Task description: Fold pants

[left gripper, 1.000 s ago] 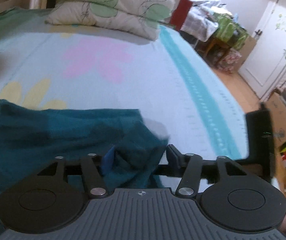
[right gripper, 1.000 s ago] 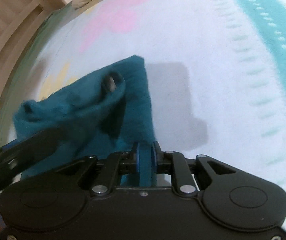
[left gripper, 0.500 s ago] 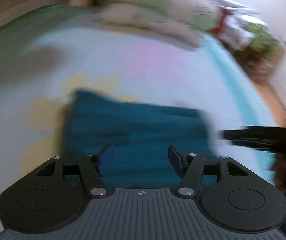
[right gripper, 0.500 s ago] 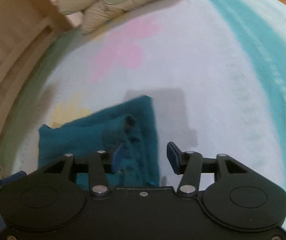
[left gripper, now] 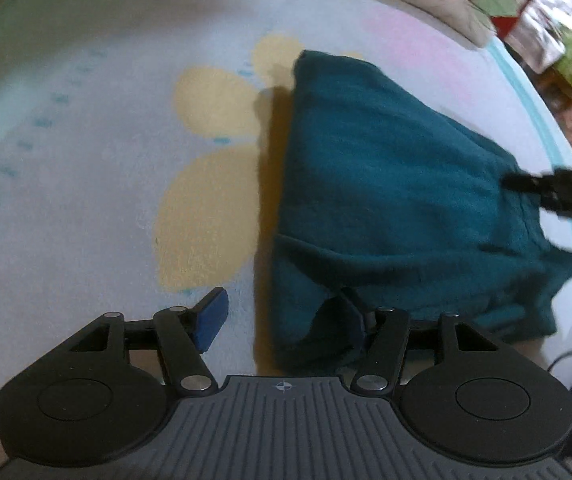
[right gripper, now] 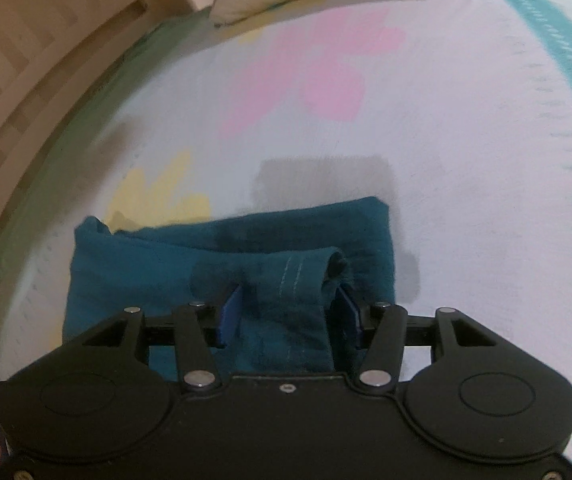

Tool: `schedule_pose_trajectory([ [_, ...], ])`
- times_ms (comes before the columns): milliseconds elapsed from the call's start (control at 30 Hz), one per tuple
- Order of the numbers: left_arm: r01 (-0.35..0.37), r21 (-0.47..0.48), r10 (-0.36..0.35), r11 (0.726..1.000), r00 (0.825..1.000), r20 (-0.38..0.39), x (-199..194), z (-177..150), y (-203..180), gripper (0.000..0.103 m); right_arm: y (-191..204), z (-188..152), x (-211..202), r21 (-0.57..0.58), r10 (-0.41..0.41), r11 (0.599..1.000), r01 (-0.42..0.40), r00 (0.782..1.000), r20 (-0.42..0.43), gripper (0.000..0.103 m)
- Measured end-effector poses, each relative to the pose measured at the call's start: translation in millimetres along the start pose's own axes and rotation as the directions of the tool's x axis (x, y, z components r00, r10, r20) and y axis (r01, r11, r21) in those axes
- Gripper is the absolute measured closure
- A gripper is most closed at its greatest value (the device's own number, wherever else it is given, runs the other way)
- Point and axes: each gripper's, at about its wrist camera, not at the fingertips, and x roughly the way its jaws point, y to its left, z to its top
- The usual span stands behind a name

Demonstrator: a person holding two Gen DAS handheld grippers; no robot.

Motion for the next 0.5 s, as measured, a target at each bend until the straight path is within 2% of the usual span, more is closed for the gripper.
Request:
schedule_pose_trajectory([
  [67,0.008,0.0,-0.008,1.0,1.0,0.002,-0.3,-0.8,-1.1,0.044,1.2,-0.9,1.6,0.003,0.024,1.0,-0.024,1.0,-0.007,0.045],
  [133,0.023,-0.025,-0.023,0.999,1.0,-0.001,-0.6,0.0,1.4,0.044,10.2,-2.6,-0.1,-0.052,0.003,0.999,-0.004,1.0,-0.007,0.06],
  [167,0.028,-0.032,-0.028,0.999,1.0,-0.001,-2.9,-0.8,4.6,0.044,17.3,-3.3,-2.3,-0.104,-0.021,0.994,0.021,1.0,-0.006,0.073],
  [200,0.031,-0.034,-0.031,0.999,1.0,-0.001,-3.4,-1.8,4.6,0.044,23.3,-3.5,-6.3,-0.149,-0.038,0.988,0.039,0.999,0.007,0.082],
  [233,0.03,-0.029,-0.03,0.999,1.0,0.0,-2.3,-1.1,3.8,0.044,27.6,-3.0,-11.8,-0.175,-0.057,0.983,0.062,0.998,0.031,0.084],
  [300,0.028,-0.017,-0.028,0.999,1.0,0.007,-1.5,-4.7,1.6,0.044,22.8,1.8,-17.5,-0.126,-0.102,0.986,0.111,0.992,0.077,0.084],
  [367,0.033,-0.026,-0.032,0.999,0.999,0.014,-2.6,-5.4,1.8,0.044,8.9,5.3,-10.5,-0.049,-0.112,0.992,0.114,0.993,0.041,0.084],
  [433,0.031,-0.029,-0.031,0.999,0.999,0.017,-2.9,-5.2,1.7,0.044,3.0,4.8,-4.6,-0.03,-0.101,0.994,0.101,0.995,0.002,0.077],
  [500,0.036,-0.033,-0.035,0.999,0.999,0.02,-6.3,-5.2,4.7,0.044,6.4,5.9,-12.2,-0.048,-0.107,0.993,0.107,0.994,0.018,0.058],
])
